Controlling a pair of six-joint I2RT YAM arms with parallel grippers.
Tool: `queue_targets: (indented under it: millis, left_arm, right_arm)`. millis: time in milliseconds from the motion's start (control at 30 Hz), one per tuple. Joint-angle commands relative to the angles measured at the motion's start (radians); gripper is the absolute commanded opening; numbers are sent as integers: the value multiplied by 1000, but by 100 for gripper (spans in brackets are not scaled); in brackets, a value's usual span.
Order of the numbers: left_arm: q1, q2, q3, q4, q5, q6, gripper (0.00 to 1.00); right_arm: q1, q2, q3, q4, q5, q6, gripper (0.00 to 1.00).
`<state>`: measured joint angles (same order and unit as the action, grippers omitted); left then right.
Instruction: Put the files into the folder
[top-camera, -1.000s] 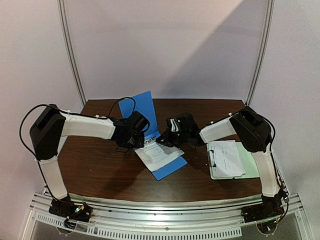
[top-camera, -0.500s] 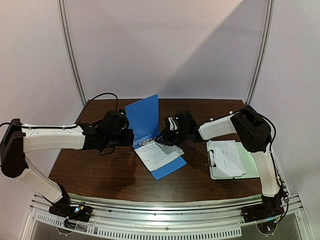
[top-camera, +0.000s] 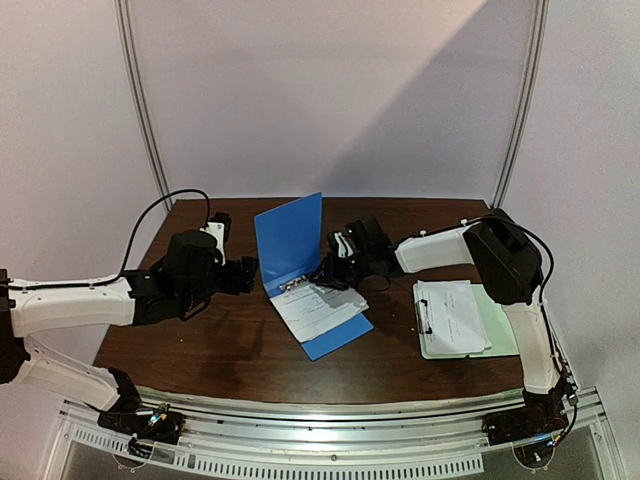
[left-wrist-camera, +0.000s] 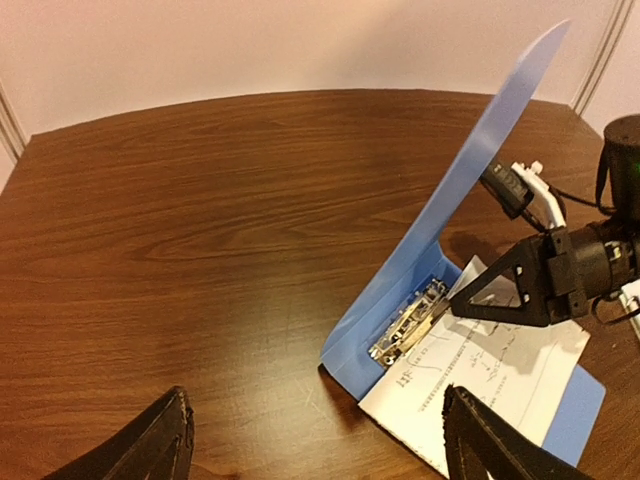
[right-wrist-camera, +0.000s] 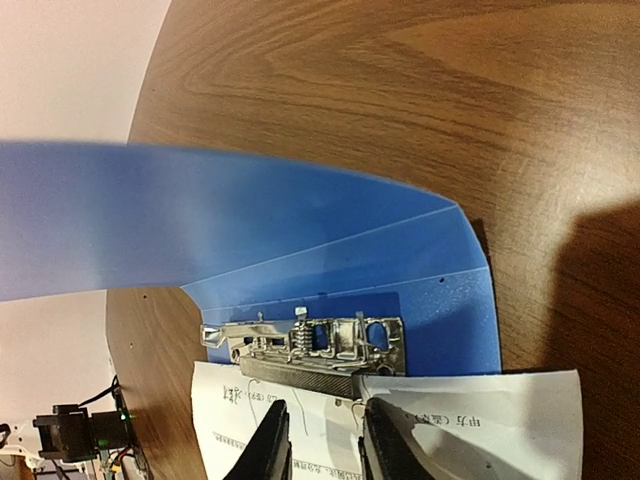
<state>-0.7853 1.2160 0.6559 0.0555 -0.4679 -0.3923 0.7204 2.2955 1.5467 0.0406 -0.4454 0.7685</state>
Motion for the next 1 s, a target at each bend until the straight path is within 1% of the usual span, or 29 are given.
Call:
queue_targets:
  millis: [0,100,133,233,300,367,467,600,733,967]
  left_arm:
    - [-3,-9,-8,13,-22,74,87]
    - [-1,-56,-63,99,-23,85,99]
    - [2,-72,-81,131,-14,91,99]
    - [30,-92,-111,201,44,131,99]
    - [57,-79,-110,238,123,173,99]
    - [69,-55,-102,278,205,229,100]
    - [78,3,-85,340,248,280,99]
    - [123,81,-72,448,336,321,99]
    - [174,150,-33,471,387,337,97]
    - [228,258,16,537,495,408,96]
  right_arm:
    - [-1,-11,-1,-156,48,-32,25]
    - [0,-33,-1,-171,50,-42,27]
    - [-1,-41,-2,-177,49,-45,28]
    - [-1,-68,-2,-192,44,-54,30]
    - [-1,-85,-2,-198,42,-59,32]
    - [0,-99,-1,-202,40,-64,34]
    - [-1,-113,12,-221,32,-69,36]
    - [-1,-131,18,-244,26,-80,37]
    - [-1,-173,1,-264,3,-84,39]
    - [-1,-291,-109,-268,-19,-96,42]
